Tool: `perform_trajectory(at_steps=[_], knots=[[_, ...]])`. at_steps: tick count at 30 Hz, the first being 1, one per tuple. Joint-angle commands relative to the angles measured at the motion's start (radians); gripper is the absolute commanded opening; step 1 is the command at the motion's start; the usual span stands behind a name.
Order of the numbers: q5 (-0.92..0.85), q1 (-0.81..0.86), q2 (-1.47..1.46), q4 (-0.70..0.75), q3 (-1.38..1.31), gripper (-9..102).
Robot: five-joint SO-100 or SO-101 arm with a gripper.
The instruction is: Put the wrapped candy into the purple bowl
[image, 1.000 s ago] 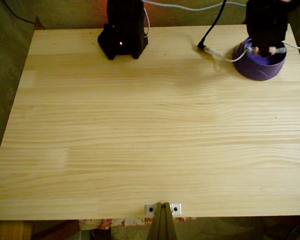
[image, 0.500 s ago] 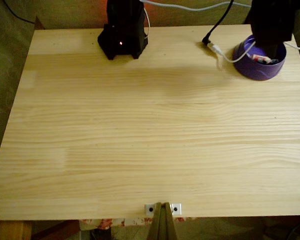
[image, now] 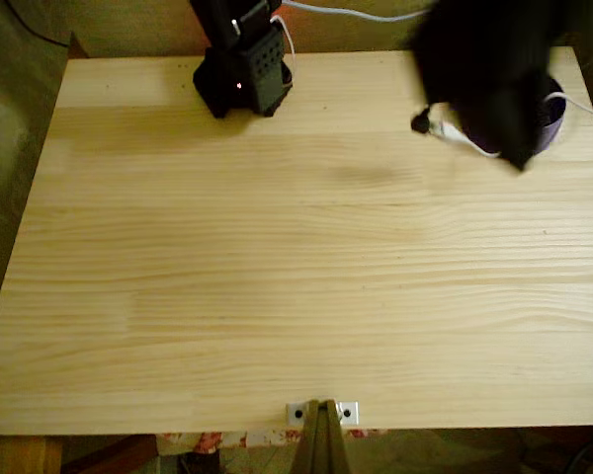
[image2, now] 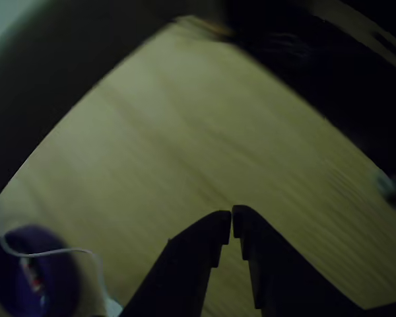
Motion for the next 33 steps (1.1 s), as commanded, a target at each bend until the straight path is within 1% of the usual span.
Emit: perform_trajectory(at_steps=[1, 4, 6, 10, 17, 22, 25, 30, 33], knots=[[0.063, 0.184, 0.221, 0.002, 0.074, -3], [0.060, 0.304, 0.313, 0.000, 0.163, -3], [0.107, 0.388, 0.379, -0.011, 0.236, -3], [0.161, 0.537, 0.537, -0.064, 0.420, -3], [0.158, 0.776, 0.759, -0.204, 0.761, -3], [0.100, 0.865, 0.905, -0.314, 1.008, -3], [0.077, 0.899, 0.969, -0.362, 1.109, -3], [0.063, 0.919, 1.104, -0.345, 1.264, -2], [0.075, 0.910, 1.213, -0.279, 1.335, -2]])
